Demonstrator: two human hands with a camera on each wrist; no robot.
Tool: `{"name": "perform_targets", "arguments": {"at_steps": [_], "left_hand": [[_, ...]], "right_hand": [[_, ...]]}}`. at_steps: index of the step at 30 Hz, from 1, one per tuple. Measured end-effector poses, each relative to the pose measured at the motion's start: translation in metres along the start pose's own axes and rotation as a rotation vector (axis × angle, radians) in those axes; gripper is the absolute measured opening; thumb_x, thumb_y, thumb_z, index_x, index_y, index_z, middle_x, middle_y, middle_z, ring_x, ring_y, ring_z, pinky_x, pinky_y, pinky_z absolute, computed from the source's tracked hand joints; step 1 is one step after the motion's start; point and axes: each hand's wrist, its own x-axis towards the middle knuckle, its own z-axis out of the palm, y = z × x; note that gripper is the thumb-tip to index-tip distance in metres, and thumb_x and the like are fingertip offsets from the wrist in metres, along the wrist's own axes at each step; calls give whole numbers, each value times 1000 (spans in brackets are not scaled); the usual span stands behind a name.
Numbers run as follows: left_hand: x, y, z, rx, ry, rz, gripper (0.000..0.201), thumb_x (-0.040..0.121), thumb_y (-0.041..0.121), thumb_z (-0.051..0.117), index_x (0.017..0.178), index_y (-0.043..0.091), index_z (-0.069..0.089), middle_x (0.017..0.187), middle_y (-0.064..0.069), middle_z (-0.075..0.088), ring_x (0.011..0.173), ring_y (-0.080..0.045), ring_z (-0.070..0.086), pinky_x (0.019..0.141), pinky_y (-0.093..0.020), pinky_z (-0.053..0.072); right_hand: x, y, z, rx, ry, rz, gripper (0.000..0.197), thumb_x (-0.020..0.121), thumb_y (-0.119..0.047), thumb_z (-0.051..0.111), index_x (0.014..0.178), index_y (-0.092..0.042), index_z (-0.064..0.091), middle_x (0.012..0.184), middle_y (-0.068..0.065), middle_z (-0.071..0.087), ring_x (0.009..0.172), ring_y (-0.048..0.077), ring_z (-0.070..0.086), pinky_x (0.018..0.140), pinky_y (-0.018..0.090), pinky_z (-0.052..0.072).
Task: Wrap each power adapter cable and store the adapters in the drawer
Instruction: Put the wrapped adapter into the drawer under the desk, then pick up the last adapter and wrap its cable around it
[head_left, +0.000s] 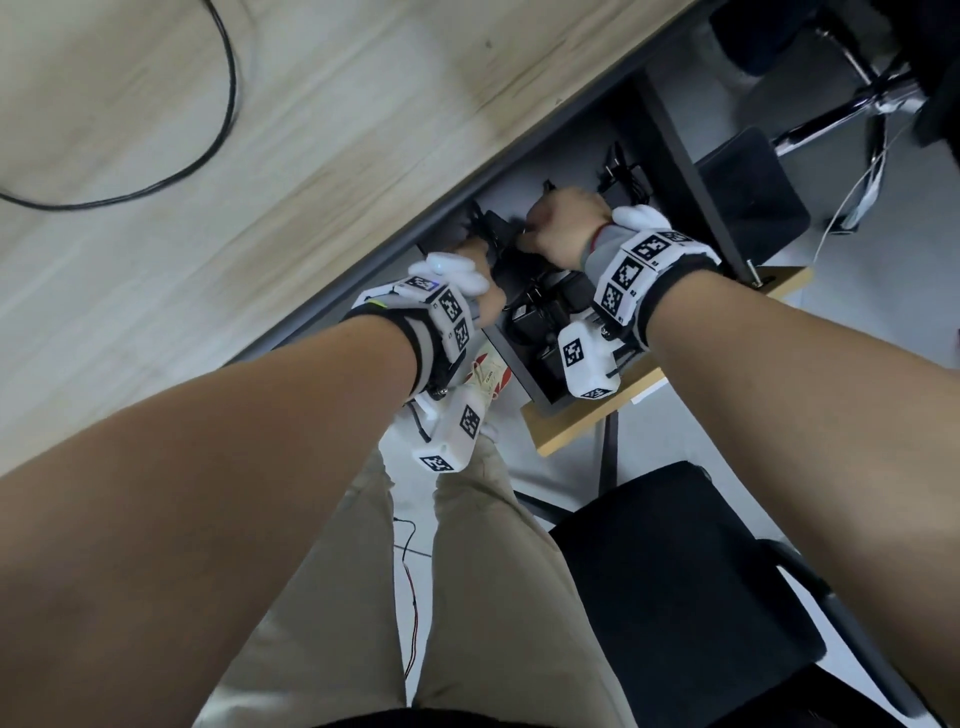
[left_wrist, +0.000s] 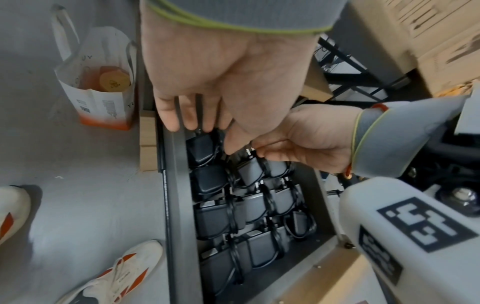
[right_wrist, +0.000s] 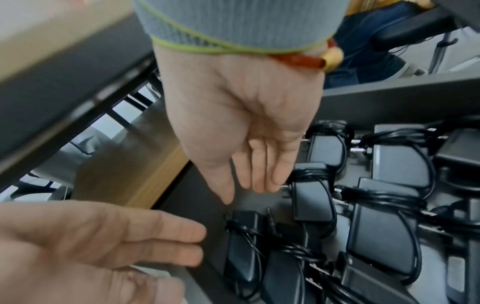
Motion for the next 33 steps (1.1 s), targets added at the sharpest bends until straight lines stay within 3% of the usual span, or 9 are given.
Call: {"name": "perform_targets", "arguments": {"at_steps": [2, 5, 12, 14, 18, 23, 26, 30, 33], "left_hand": [[-9, 10, -9, -60, -48, 21, 44, 93, 15, 55, 137, 8, 51, 136, -14, 56, 109, -22, 56, 81, -27, 36], [-31, 29, -30, -122, -107, 84, 37, 93, 15, 56, 129, 11, 60, 130, -11, 61, 93, -16, 46, 80, -23, 34], [-82, 50, -104, -246, -128, 122, 16, 93, 14, 55, 99, 18, 69, 96, -7, 68, 93, -25, 64, 93, -38, 53], [-97, 44, -136, -301, -65, 128, 13, 93, 15, 56, 86, 22, 64, 83, -2, 63, 84, -22, 62, 86, -35, 54], [-123, 14, -203, -426, 83, 125, 11, 94, 14, 58, 93, 18, 68, 70, 3, 59, 58, -12, 52, 47, -16, 42], [-145, -45, -275, -536, 296, 29, 23, 89, 20, 62, 68, 28, 60, 63, 7, 57, 61, -17, 53, 51, -22, 40], [-156, -94, -317, -607, 443, -52, 16, 85, 22, 64, 71, 29, 62, 65, 7, 60, 65, -18, 58, 62, -26, 48], [-156, -152, -350, -714, 548, -125, 22, 87, 11, 64, 108, 14, 65, 90, -4, 63, 71, -16, 57, 53, -13, 42], [-153, -197, -367, -763, 579, -193, 32, 86, 12, 65, 118, 11, 61, 99, -7, 64, 81, -23, 59, 63, -23, 47]], "right_hand": [[-20, -2, -18, 58, 13, 23, 26, 87, -36, 64, 94, -13, 72, 88, 5, 66, 88, 27, 62, 65, 24, 48], [-54, -8, -41, 141, 43, 75, 31, 87, -31, 66, 110, -11, 73, 111, 10, 71, 106, 28, 65, 93, 34, 53], [-121, -44, -94, 336, 121, 75, 19, 85, -26, 63, 94, -15, 77, 92, 5, 76, 88, 21, 70, 79, 27, 54], [-137, -69, -115, 363, 171, 50, 23, 85, -24, 58, 87, -8, 74, 82, 8, 75, 80, 26, 71, 79, 34, 57], [-154, -128, -148, 494, 267, -30, 18, 82, -22, 59, 83, -7, 69, 81, 10, 75, 76, 29, 71, 76, 39, 59], [-163, -215, -185, 579, 276, -156, 13, 86, -16, 58, 74, -16, 62, 79, 5, 71, 60, 17, 65, 67, 29, 55], [-156, -279, -193, 554, 271, -213, 9, 82, -19, 57, 77, -16, 65, 75, 3, 73, 62, 18, 70, 73, 35, 59], [-133, -346, -190, 484, 261, -284, 12, 78, -28, 56, 73, -19, 62, 77, 5, 72, 76, 26, 72, 79, 47, 59], [-115, -392, -181, 402, 272, -292, 7, 85, -26, 60, 90, -28, 65, 93, -2, 68, 92, 22, 66, 83, 32, 53]]}}
